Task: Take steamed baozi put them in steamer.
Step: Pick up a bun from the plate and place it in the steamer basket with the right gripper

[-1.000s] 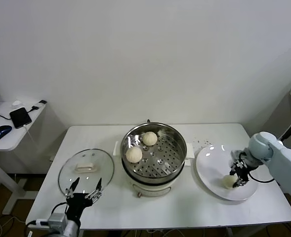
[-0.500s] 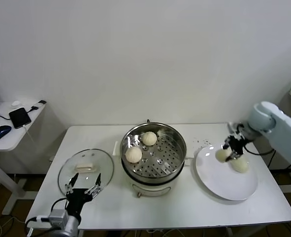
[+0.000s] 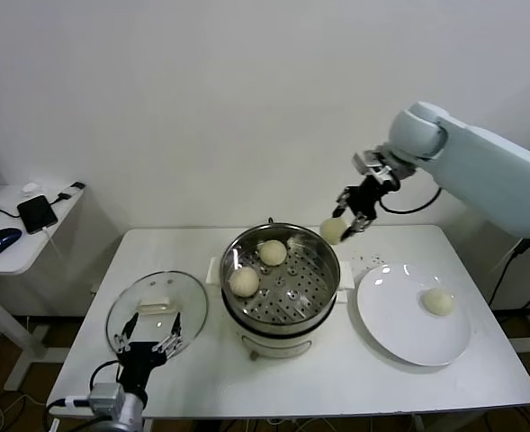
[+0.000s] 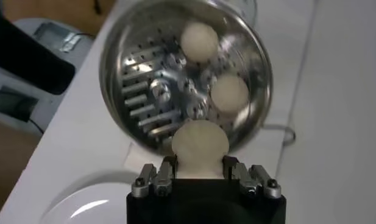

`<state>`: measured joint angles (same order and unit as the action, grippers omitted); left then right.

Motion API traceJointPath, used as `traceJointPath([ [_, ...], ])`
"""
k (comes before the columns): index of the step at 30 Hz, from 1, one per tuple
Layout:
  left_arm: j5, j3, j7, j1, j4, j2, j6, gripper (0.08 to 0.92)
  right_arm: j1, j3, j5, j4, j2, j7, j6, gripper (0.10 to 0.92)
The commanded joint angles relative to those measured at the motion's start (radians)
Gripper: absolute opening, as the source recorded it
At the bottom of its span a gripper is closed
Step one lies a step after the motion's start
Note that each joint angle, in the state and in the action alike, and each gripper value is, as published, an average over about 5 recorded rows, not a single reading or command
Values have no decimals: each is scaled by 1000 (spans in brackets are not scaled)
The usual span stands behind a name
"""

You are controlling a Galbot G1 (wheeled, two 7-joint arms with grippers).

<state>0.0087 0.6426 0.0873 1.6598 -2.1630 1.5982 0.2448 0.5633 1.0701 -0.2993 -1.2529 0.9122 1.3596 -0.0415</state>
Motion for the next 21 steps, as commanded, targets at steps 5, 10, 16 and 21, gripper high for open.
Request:
traceJointPath([
  [5, 11, -8, -7, 2, -7, 3, -6, 823, 76, 338, 151, -60, 179, -235, 646, 512],
  [10, 10, -12, -7, 2, -4, -1, -7, 823, 14, 295, 293, -78, 219, -252, 703, 513],
  [16, 6, -10, -6, -1, -7, -3, -6, 823, -26, 282, 406, -104, 243, -249, 718, 516],
  [21, -4, 1, -5, -4, -7, -7, -4, 823, -64, 268, 450, -99, 273, -240, 727, 512],
])
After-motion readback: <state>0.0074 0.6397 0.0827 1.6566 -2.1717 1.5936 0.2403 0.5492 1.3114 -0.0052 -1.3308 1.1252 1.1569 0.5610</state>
